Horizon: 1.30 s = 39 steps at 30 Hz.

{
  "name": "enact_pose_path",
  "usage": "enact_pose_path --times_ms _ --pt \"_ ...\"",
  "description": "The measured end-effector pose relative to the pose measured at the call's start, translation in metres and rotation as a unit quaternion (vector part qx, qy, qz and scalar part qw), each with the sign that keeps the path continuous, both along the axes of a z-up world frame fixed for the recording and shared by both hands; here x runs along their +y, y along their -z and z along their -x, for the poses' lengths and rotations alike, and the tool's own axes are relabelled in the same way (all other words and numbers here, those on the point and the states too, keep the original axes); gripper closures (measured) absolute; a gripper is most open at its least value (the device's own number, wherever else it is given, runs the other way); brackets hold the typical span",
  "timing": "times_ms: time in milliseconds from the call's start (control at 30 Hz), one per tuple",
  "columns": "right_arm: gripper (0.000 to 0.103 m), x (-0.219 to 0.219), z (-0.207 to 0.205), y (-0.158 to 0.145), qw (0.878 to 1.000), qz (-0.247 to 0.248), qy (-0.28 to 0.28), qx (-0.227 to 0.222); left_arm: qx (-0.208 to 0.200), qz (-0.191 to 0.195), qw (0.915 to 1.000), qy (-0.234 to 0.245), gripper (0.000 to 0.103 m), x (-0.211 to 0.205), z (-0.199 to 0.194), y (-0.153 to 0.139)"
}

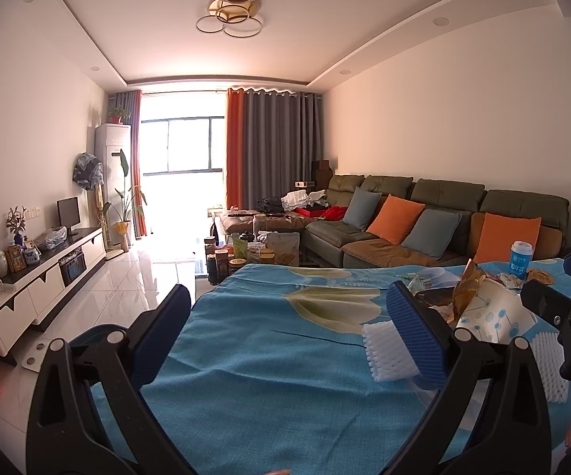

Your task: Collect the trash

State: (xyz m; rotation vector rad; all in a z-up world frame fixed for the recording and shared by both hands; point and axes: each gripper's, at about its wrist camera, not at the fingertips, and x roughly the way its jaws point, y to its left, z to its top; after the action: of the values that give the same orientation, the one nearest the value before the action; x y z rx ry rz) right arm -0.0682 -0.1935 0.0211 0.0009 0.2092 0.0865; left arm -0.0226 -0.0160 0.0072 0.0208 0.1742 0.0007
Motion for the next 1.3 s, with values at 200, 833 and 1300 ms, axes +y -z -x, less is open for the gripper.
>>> enact_pose_path --times_ms 200,833,1300 --pt "0.007 -0.0003 0.0002 0.0000 1.000 0.000 0.000 0.000 -0.001 0.001 1.0000 -0.001 0.006 -0.0002 0.0000 0.0000" --pt "0.007 0.0012 -0.0012 -0.0018 1.000 0.001 -0.001 0.001 -0.001 0.001 1.0000 -0.001 0.006 -0.0003 0.0005 0.0005" --pt "0.007 0.0014 -0.0014 -0.0016 1.000 -0.001 -0.001 0.000 -0.001 0.001 1.0000 0.000 0.006 -0.0001 0.0008 0.0010"
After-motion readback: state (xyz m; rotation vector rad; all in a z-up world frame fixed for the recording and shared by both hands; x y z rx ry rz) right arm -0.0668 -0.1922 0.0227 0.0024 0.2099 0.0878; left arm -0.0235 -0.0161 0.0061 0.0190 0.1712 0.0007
